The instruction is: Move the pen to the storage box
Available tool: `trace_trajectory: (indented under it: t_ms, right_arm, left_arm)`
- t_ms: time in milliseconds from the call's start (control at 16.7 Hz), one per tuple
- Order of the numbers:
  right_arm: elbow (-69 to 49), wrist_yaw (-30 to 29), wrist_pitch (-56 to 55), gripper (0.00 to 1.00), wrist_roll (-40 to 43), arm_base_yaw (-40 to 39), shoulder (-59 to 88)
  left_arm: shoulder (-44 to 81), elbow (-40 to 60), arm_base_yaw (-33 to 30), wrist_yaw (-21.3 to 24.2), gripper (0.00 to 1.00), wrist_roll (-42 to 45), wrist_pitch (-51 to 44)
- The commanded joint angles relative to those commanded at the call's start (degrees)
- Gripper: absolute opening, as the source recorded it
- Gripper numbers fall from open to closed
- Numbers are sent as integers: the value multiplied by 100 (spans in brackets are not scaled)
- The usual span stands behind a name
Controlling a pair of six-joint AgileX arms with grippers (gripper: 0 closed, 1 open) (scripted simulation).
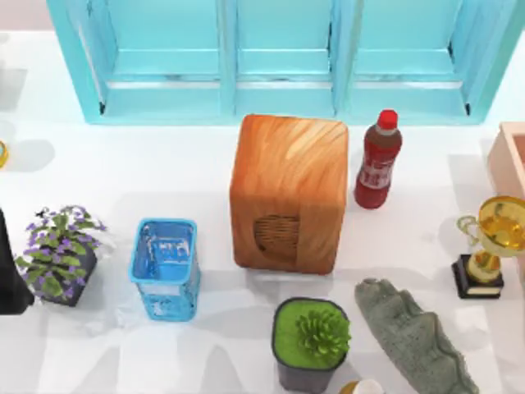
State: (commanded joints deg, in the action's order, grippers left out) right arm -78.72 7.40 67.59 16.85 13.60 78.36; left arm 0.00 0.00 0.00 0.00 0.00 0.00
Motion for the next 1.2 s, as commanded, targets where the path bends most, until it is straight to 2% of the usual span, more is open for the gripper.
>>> trace_trajectory:
  t_ms: [240,540,1200]
  right_arm:
    - [867,-24,-900,0,-53,-50,4]
    - [1021,-35,-1055,0,-74,-73,24]
    - [1021,-35,-1055,83,-74,-73,24]
  left_arm:
    - [0,0,0,0,100,0,0]
    - [0,0,0,0,100,0,0]
    - [0,0,0,0,100,0,0]
